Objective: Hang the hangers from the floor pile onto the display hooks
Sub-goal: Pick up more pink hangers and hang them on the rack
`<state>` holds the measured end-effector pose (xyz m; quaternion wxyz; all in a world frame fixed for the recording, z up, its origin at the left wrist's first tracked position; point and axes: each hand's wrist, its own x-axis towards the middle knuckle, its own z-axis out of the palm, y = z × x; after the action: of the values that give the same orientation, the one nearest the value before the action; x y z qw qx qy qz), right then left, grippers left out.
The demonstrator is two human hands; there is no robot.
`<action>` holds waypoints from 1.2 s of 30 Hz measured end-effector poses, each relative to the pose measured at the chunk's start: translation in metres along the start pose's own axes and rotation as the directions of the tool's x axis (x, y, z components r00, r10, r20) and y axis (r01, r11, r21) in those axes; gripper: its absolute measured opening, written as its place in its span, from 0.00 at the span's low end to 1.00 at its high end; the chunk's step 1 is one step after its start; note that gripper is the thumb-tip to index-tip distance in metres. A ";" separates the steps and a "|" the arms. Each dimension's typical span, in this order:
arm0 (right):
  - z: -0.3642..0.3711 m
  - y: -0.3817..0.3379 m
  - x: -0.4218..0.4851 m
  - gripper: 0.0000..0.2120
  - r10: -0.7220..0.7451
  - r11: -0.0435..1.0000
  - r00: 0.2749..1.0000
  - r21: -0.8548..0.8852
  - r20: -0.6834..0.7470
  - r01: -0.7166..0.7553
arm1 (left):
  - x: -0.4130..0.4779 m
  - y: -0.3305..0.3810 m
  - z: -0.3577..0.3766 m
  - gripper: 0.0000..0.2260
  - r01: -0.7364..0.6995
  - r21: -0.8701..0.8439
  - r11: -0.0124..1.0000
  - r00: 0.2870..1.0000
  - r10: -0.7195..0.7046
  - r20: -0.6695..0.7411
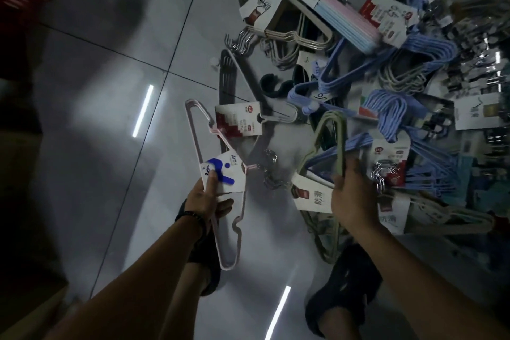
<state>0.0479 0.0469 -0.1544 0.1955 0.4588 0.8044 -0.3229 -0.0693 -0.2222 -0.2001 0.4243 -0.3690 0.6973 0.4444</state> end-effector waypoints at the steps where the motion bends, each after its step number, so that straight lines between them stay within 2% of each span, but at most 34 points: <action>1: -0.009 -0.001 -0.004 0.04 0.005 1.000 0.999 0.006 -0.035 -0.004 | 0.000 -0.001 0.001 0.23 0.019 -0.012 1.000 1.000 -0.019 0.019; 4: -0.033 -0.006 -0.008 0.03 0.013 0.999 0.990 0.031 -0.141 -0.009 | 0.004 0.005 0.010 0.25 0.094 -0.046 0.994 0.989 -0.088 0.115; 7: -0.049 -0.006 0.004 0.03 0.012 0.999 0.991 0.040 -0.135 -0.006 | 0.010 0.017 0.027 0.26 0.150 -0.083 0.985 0.980 -0.137 0.148; 15: -0.066 -0.024 0.035 0.06 0.006 0.997 1.000 -0.075 0.006 -0.005 | 0.020 0.019 0.040 0.20 0.030 -0.034 0.999 0.999 -0.028 0.033; 19: -0.066 -0.030 0.049 0.07 0.025 0.996 0.999 -0.090 -0.031 -0.028 | 0.019 0.021 0.032 0.18 0.004 -0.089 0.996 1.000 -0.001 0.029; 26: -0.044 -0.034 0.056 0.12 -0.202 0.965 0.977 -0.184 -0.071 0.186 | 0.008 0.032 0.025 0.20 -0.025 -0.066 0.997 0.999 0.023 -0.030; 31: -0.031 -0.046 0.047 0.20 -0.437 0.870 0.898 -0.284 -0.059 0.404 | -0.004 0.041 0.032 0.19 -0.059 -0.040 0.997 0.998 0.057 -0.037; 34: -0.027 -0.068 0.055 0.22 -0.435 0.830 0.900 -0.378 0.020 0.410 | -0.012 0.042 0.040 0.20 -0.074 -0.061 0.995 0.997 0.072 -0.028; 36: -0.031 -0.082 0.068 0.19 -0.397 0.811 0.910 -0.420 0.115 0.407 | -0.014 0.042 0.038 0.21 -0.088 -0.032 0.996 0.996 0.087 -0.037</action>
<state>-0.0573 0.0795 -0.1459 0.2291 0.2193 0.9323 -0.1740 -0.0918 -0.1705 -0.1837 0.3858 -0.3529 0.7127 0.4676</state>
